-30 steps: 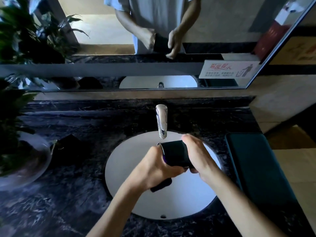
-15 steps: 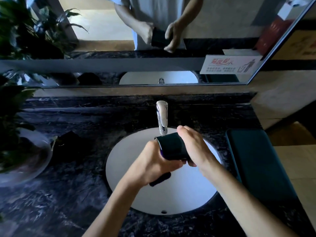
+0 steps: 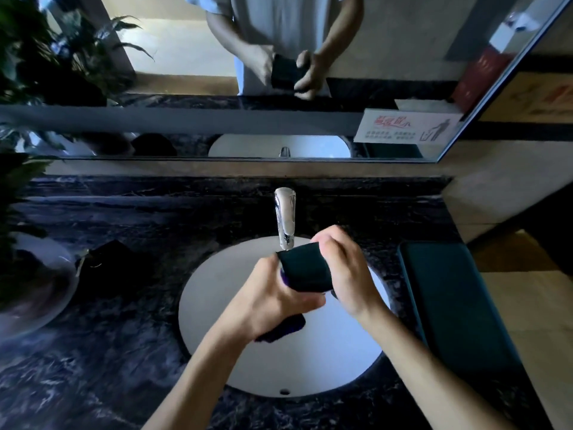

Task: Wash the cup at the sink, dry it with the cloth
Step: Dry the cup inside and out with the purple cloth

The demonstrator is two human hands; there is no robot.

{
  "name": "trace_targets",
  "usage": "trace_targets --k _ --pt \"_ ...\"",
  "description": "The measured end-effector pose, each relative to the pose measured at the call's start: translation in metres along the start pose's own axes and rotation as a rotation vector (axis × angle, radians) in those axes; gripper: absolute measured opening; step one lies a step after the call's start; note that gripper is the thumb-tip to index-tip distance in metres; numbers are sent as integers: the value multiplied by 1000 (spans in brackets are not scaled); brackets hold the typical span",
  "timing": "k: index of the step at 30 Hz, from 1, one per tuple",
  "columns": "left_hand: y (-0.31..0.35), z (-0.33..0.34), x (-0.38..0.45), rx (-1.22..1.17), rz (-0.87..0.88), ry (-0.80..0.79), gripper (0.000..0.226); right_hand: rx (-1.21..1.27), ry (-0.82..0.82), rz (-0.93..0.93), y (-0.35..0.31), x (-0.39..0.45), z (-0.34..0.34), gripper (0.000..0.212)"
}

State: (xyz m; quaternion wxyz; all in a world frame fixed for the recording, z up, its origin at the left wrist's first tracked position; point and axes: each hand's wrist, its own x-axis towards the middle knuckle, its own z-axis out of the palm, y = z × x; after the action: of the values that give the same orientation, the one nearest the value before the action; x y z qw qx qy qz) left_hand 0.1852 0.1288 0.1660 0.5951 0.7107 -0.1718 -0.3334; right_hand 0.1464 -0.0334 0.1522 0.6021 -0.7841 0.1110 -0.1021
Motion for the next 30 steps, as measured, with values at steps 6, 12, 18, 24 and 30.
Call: trace_targets --k 6,12,18,24,30 --pt "2 -2 -6 46 116 -26 13 60 -274 152 -7 1 -16 32" --pt "6 -10 -2 -126 25 -54 18 -240 -102 -384 9 -5 -14 30" --pt "7 8 -5 655 272 -125 35 174 -315 571 3 -1 -20 43" --pt "-3 -3 -3 -293 20 -91 30 -79 -108 -191 11 -19 -19 41" --pt "8 10 -11 150 135 -70 33 54 27 -112 -2 -18 -12 30"
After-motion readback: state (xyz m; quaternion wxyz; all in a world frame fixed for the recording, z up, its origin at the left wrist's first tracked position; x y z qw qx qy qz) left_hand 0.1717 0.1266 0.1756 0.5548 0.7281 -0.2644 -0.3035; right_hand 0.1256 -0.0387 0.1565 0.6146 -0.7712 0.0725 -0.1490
